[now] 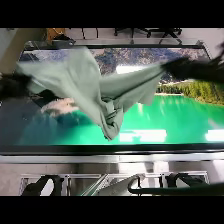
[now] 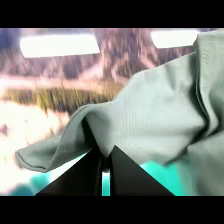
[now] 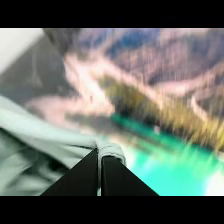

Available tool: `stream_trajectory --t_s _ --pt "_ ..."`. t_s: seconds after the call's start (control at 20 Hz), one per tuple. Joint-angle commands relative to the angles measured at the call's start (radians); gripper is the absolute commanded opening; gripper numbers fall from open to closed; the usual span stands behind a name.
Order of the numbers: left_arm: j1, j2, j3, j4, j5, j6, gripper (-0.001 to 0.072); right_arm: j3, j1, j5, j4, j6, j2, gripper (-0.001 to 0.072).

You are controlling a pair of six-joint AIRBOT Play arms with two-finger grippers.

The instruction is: Fold the shirts.

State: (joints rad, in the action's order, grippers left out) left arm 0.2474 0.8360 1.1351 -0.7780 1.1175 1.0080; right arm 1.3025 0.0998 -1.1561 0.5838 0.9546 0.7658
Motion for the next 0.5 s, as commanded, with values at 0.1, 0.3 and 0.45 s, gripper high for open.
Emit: stream_trajectory --t_s 0.1,0.3,0.45 --pt "-0.1 0.219 -0.355 -0.009 -0.234 -0.092 0.0018 -0.33 -0.003 0.043 0.018 -0.029 0.217 0.0017" --pt "-0.099 0.452 -0.29 -0.008 -0.307 -0.091 0.0022 -0.364 -0.003 0.112 -0.018 -0.063 0.401 0.0017" --pt "-0.097 0.568 -0.114 -0.011 -0.193 -0.049 0.0678 -0.364 -0.002 0.132 -0.127 -0.13 0.446 0.0017"
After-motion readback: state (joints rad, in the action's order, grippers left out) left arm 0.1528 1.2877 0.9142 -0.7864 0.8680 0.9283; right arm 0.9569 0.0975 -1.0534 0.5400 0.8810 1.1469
